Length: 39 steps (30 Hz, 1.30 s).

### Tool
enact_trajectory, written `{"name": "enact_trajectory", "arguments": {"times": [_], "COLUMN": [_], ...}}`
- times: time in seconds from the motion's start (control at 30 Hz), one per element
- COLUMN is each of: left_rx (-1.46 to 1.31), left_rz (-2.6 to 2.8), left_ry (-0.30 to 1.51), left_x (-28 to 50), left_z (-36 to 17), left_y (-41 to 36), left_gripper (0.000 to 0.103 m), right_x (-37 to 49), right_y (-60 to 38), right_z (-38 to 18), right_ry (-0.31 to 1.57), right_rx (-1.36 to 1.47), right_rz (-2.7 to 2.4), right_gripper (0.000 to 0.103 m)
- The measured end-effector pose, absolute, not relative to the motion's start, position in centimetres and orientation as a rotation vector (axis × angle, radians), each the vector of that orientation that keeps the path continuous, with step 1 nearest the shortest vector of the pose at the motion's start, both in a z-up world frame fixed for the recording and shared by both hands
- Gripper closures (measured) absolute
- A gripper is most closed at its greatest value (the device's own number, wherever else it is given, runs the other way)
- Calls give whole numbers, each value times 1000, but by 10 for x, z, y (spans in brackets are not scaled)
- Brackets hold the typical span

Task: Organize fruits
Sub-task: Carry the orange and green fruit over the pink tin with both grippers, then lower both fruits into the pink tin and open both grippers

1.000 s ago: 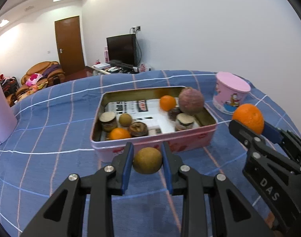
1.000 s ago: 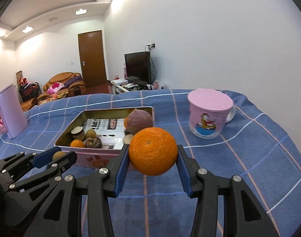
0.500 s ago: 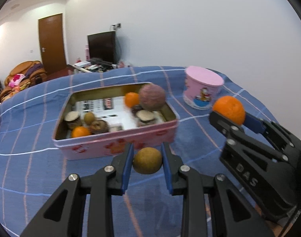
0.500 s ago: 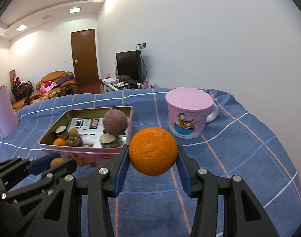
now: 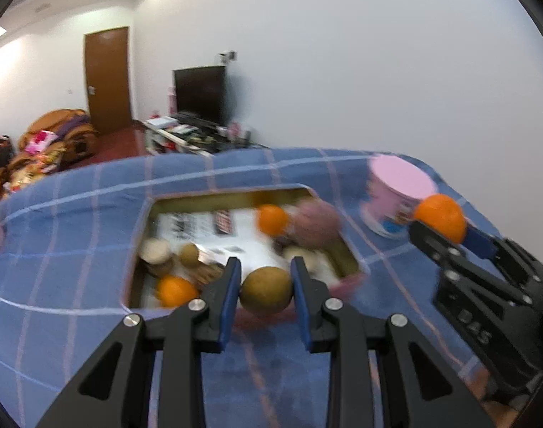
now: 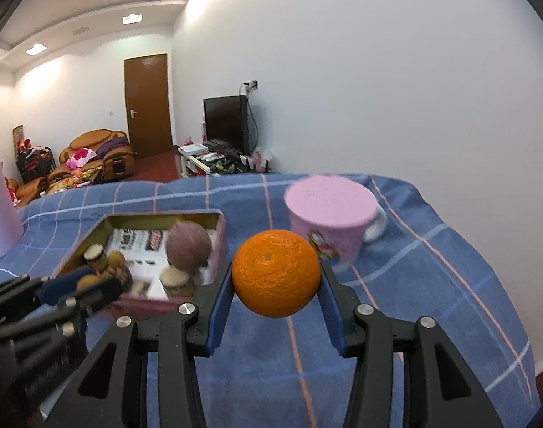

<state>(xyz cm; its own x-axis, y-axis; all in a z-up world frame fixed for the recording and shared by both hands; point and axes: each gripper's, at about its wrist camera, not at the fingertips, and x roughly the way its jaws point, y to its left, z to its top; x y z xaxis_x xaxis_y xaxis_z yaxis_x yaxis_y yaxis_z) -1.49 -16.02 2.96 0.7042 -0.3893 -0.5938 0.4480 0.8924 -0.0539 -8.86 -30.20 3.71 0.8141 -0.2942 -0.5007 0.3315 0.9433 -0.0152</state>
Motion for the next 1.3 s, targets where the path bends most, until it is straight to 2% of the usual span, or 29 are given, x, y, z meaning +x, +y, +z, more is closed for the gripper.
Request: {"name": "enact_trajectory", "arguments": {"times": [0.57, 1.03, 1.3], "left_rx": [119, 123, 131], "left_rz": [-321, -289, -296], "left_ry": [649, 665, 680], "left_x": [47, 60, 64], "left_z": [14, -1, -7], "left_y": [-143, -143, -146], "left_gripper": [73, 73, 73], "right_x": [-10, 41, 42], "right_y": [-291, -255, -274], "right_z": [21, 29, 19], "right_ry": [603, 586, 609], "right_rx": [117, 193, 286], "right_rz": [-265, -55, -48], "right_gripper": [54, 54, 54]}}
